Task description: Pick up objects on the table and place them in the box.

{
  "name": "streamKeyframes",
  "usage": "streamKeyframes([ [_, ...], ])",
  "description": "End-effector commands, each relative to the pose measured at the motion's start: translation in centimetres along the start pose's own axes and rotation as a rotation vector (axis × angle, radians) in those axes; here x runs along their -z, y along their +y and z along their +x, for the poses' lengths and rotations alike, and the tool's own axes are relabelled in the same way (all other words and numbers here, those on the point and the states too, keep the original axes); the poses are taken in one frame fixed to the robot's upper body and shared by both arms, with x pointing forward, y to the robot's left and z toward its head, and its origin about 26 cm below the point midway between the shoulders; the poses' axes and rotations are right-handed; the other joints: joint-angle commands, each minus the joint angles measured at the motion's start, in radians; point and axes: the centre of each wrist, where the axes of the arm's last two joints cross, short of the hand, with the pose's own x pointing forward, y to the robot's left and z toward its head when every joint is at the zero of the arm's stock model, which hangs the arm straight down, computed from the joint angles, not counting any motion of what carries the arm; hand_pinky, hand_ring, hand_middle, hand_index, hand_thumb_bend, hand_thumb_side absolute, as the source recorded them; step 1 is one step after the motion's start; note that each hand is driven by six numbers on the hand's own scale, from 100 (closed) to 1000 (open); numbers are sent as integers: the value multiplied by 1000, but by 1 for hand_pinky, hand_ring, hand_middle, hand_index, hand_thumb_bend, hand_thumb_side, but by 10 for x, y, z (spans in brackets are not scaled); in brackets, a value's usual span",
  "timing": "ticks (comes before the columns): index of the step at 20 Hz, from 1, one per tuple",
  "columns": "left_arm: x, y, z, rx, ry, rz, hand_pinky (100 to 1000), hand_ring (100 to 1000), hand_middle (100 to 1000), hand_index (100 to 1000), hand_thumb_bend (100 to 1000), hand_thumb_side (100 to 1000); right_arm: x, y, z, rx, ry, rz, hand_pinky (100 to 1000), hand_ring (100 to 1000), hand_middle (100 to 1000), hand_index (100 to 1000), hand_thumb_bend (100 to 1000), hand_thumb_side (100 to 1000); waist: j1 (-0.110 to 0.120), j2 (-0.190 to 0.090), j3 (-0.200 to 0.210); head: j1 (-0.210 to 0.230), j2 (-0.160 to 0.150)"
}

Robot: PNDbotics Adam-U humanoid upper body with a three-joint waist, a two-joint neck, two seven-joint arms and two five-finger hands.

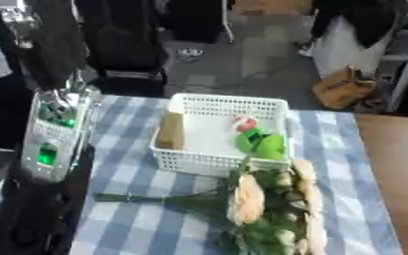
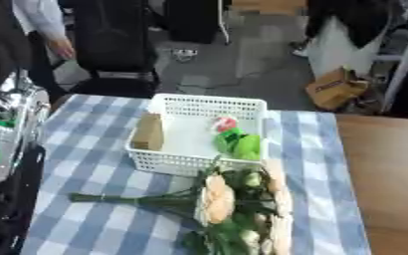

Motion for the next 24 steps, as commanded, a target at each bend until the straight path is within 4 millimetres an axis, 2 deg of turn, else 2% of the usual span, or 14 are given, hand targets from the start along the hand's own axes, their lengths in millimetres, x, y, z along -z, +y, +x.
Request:
streamKeyframes([
  [1,12,9,4,75,-32,-60,730,923,933,1000,100,843,5,4,1,-3,-21,28,715,774,637,700,100,974,-6,5,4,-6,-16],
  [4,23,16,6,198,-22,-167,731,924,926,1000,100,811,4,5,1,-13,-18,35,715,774,637,700,100,974,3,2,5,-1,-18],
  [5,27,19,6,241,-12,-215,728,927,917,1000,100,724,4,4,1,-17,-17,38,715,773,637,700,100,974,8,-2,7,-1,-15],
  [6,34,23,7,309,19,-308,727,926,917,1000,100,710,5,3,2,-23,-15,43,715,773,637,700,100,974,15,-8,7,2,-11],
  [7,38,26,7,359,50,-383,726,928,914,1000,100,617,5,3,2,-28,-14,46,715,773,637,699,100,974,20,-12,7,4,-8],
  [9,46,31,1,453,137,-587,729,931,914,1000,100,535,6,2,3,-36,-11,51,715,773,637,699,100,974,29,-21,7,6,-2],
  [11,51,34,-6,500,208,-764,732,933,919,1000,100,488,6,1,4,-42,-7,53,715,773,636,699,100,973,36,-29,7,9,4],
  [14,57,36,-15,525,286,-1036,759,964,949,1000,100,494,6,0,4,-48,-3,56,715,773,636,699,100,973,44,-36,6,15,8],
  [16,60,36,-20,514,334,-1230,869,1000,1000,1000,100,587,6,0,4,-52,-1,60,715,774,636,699,100,974,48,-38,7,17,10],
  [17,62,36,-23,506,362,-1332,948,1000,1000,1000,100,748,5,1,4,-54,0,61,715,774,636,699,100,974,50,-39,7,18,12],
  [18,65,36,-27,509,408,-1445,955,1000,1000,1000,100,774,5,1,4,-56,1,64,715,775,636,699,100,973,53,-40,8,19,13],
  [20,70,38,-33,526,492,-1588,1000,1000,1000,1000,100,937,4,1,4,-59,3,69,715,775,636,699,100,974,56,-42,10,21,16],
  [22,68,34,-42,573,557,-1666,1000,1000,1000,1000,329,1000,3,2,3,-60,7,74,715,775,635,697,100,973,60,-44,10,27,17],
  [24,67,32,-51,629,590,-1711,1000,1000,1000,1000,430,1000,3,2,3,-62,10,78,715,775,635,696,100,973,63,-47,11,31,17],
])
